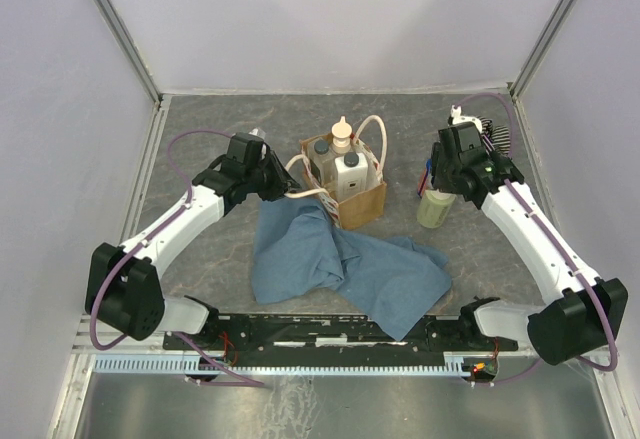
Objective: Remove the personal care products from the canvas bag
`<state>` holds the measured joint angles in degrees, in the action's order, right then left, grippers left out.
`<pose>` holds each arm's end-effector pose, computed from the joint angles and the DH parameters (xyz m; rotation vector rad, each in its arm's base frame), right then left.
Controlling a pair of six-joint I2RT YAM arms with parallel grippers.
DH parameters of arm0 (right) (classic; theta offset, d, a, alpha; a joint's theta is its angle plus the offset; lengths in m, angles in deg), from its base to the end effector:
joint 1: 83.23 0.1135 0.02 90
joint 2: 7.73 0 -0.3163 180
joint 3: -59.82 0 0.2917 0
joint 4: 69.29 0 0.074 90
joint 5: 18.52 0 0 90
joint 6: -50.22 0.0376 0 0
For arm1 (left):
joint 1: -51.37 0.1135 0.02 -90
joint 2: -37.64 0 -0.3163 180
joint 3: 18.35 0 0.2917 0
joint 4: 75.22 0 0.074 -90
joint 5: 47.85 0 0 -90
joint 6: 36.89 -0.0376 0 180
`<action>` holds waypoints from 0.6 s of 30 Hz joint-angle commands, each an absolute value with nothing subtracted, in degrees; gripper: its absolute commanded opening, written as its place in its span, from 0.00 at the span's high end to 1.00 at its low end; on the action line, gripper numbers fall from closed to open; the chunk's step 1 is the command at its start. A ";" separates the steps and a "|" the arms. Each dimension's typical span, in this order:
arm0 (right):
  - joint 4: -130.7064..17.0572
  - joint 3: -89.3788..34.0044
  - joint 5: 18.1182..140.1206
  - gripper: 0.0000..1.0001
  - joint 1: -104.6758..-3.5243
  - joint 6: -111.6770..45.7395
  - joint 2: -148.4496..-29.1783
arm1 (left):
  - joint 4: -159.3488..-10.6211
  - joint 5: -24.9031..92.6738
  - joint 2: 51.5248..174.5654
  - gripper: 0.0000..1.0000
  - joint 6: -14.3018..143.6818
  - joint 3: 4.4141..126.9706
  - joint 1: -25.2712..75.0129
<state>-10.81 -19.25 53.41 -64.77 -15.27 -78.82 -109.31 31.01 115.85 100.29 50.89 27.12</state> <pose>0.2657 0.0764 0.3685 0.2625 2.3803 -0.0394 0.2929 -0.1399 0.3019 -0.3870 2.4321 -0.8184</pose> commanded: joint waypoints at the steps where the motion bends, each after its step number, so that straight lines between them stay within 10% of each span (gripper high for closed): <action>1: -21.70 -19.55 49.57 0.48 -65.85 -14.21 -77.20 | -107.86 29.58 114.00 0.73 101.80 50.60 26.84; 18: -16.93 -26.02 58.29 0.19 -65.82 -15.00 -76.60 | -107.60 30.10 113.54 0.73 101.73 49.86 26.78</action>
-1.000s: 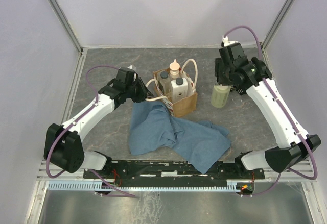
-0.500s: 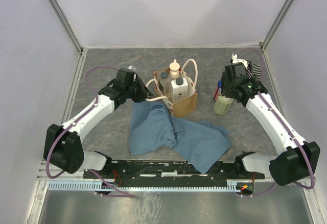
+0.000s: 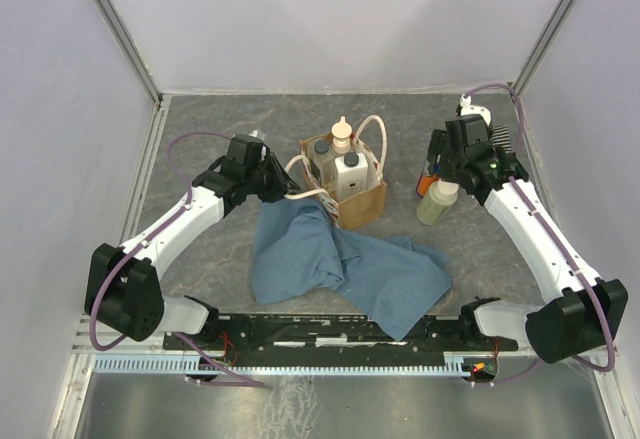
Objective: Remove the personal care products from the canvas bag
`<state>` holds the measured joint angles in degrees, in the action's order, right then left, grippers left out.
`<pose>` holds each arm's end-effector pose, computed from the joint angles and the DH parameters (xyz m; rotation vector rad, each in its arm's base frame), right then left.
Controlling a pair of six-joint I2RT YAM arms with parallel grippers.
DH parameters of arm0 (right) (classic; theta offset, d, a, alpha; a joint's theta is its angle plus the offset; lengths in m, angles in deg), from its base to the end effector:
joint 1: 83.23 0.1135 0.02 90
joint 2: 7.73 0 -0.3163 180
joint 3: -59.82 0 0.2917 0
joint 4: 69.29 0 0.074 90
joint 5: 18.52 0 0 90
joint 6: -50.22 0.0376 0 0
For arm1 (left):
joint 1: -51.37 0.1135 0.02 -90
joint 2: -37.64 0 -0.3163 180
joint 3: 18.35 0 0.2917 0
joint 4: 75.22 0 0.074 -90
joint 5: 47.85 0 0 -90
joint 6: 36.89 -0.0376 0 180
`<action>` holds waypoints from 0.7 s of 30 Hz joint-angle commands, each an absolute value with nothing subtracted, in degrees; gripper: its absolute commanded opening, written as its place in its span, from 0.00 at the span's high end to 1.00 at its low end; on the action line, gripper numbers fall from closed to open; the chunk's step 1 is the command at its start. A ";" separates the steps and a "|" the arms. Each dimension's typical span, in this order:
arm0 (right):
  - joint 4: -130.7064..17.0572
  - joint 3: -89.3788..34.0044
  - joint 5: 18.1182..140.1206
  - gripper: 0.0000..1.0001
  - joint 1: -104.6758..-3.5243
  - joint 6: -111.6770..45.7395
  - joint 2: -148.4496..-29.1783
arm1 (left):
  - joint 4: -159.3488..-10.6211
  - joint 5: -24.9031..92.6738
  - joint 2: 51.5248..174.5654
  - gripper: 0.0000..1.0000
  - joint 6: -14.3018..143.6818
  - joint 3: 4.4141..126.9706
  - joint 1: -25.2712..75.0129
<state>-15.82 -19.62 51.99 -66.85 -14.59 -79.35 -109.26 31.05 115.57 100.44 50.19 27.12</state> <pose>0.2777 0.0686 0.3751 0.3379 2.2860 -0.0367 0.2908 -0.1389 0.2990 -0.3925 2.4381 -0.8154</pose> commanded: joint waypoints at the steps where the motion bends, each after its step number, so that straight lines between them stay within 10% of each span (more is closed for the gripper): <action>1: -16.69 -27.65 59.61 0.20 -64.75 -15.12 -76.46 | -107.57 30.04 113.69 0.73 101.72 50.02 26.82; 21: -12.33 -55.76 70.35 0.11 -47.28 -25.68 -106.90 | -109.19 31.08 112.60 0.72 101.10 50.51 26.87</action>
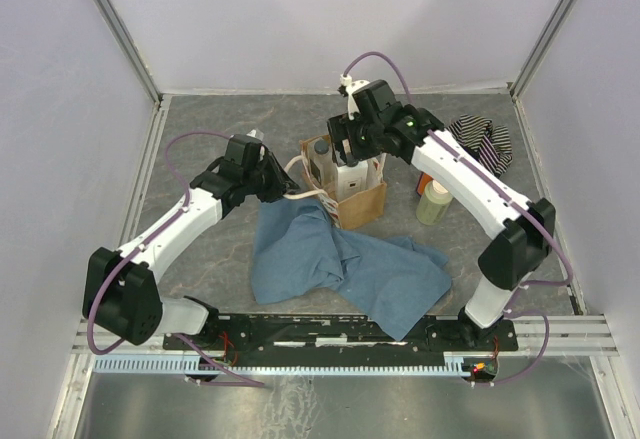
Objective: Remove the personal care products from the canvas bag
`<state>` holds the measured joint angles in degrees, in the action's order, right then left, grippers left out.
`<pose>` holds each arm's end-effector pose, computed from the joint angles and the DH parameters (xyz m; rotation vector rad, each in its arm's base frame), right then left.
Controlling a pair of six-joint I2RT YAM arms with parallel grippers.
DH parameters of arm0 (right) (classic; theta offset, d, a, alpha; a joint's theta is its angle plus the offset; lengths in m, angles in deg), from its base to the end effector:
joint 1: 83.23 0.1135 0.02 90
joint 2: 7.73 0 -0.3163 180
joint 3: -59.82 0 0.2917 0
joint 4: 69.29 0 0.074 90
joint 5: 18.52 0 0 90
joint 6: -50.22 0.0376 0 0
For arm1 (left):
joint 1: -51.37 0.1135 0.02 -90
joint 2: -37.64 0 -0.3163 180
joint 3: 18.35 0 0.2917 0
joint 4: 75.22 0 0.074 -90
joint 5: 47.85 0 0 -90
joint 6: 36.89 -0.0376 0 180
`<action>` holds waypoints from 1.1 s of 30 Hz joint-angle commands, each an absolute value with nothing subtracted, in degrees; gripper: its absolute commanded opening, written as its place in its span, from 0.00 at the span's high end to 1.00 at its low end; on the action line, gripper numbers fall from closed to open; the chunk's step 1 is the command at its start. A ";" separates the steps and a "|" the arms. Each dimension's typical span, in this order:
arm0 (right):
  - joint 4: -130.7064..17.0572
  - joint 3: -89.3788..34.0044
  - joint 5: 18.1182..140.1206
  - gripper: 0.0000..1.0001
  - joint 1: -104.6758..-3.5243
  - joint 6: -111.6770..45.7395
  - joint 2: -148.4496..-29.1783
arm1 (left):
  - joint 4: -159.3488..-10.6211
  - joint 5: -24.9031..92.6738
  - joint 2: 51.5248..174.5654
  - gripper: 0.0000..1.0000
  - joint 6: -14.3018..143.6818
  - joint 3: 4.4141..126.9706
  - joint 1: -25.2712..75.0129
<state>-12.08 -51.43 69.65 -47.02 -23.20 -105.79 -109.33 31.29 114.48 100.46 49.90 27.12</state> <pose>0.3465 0.2522 0.4157 -0.3893 2.3449 0.4143 0.2870 -0.1370 0.3027 -0.3912 2.4243 -0.8177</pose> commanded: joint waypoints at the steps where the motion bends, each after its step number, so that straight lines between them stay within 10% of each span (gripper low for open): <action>1: -12.44 -55.83 70.29 0.10 -47.35 -25.90 -107.57 | -109.11 30.95 112.69 0.72 101.10 50.48 26.85; 27: -18.38 -49.36 63.43 0.04 -47.44 -27.32 -117.36 | -110.18 30.94 112.48 0.72 100.31 50.32 26.87; 33: -18.74 -49.49 61.99 0.20 -47.43 -26.18 -117.33 | -110.46 31.10 112.17 0.72 100.13 50.30 26.88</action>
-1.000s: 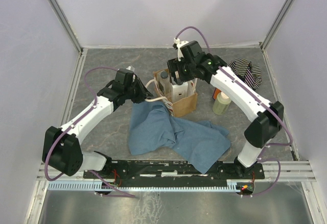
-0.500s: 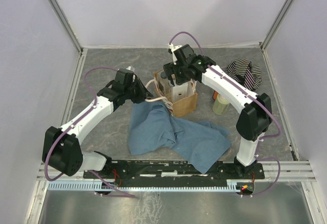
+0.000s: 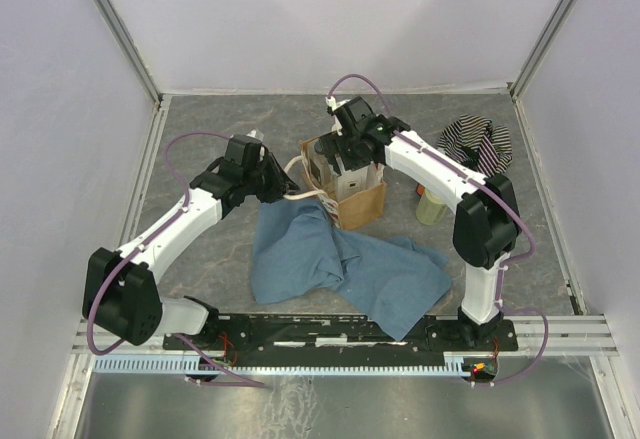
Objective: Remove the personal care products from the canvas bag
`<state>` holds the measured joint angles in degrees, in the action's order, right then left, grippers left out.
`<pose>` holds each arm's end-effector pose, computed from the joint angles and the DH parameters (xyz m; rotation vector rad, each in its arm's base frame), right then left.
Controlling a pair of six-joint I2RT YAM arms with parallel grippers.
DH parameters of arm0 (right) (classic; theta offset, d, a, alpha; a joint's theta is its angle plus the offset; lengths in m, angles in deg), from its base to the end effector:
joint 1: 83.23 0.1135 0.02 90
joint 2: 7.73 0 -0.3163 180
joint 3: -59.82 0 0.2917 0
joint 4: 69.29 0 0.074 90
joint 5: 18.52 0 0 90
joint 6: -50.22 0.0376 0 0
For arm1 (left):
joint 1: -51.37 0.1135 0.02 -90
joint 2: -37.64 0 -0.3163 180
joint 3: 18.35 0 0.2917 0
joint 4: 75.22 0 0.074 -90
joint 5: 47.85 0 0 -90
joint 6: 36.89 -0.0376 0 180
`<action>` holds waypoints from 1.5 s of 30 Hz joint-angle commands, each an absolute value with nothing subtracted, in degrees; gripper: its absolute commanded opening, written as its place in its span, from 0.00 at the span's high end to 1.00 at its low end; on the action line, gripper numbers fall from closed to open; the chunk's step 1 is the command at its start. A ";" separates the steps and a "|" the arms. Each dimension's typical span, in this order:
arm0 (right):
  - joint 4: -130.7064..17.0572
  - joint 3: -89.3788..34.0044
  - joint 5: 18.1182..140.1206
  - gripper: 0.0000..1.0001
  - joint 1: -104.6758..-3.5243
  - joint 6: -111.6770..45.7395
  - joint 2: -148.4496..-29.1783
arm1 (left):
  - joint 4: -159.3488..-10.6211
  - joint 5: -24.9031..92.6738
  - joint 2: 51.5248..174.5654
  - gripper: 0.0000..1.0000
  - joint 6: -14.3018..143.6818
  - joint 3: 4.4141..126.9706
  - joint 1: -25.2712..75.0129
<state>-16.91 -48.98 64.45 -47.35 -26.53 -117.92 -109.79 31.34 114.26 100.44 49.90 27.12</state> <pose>0.3969 0.2814 0.3135 -0.4430 2.4712 0.2011 0.2858 -0.1365 0.3032 -0.3924 2.4280 -0.8144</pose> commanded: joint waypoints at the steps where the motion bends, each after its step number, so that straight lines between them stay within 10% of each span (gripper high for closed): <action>1: -18.51 -49.60 61.47 0.22 -47.38 -26.01 -116.82 | -110.52 31.04 112.18 0.72 100.13 50.32 26.91; 20: -10.05 -69.22 73.24 0.34 -46.58 -25.50 -101.65 | -109.06 30.29 112.61 0.72 100.68 49.33 26.86; 30: -2.62 -86.86 55.18 0.31 -47.94 -33.26 -104.36 | -109.23 30.33 111.87 0.72 100.91 49.21 26.92; 45: -11.44 -81.43 61.32 0.31 -65.37 -29.40 -108.14 | -110.19 31.30 111.44 0.72 100.42 49.14 26.86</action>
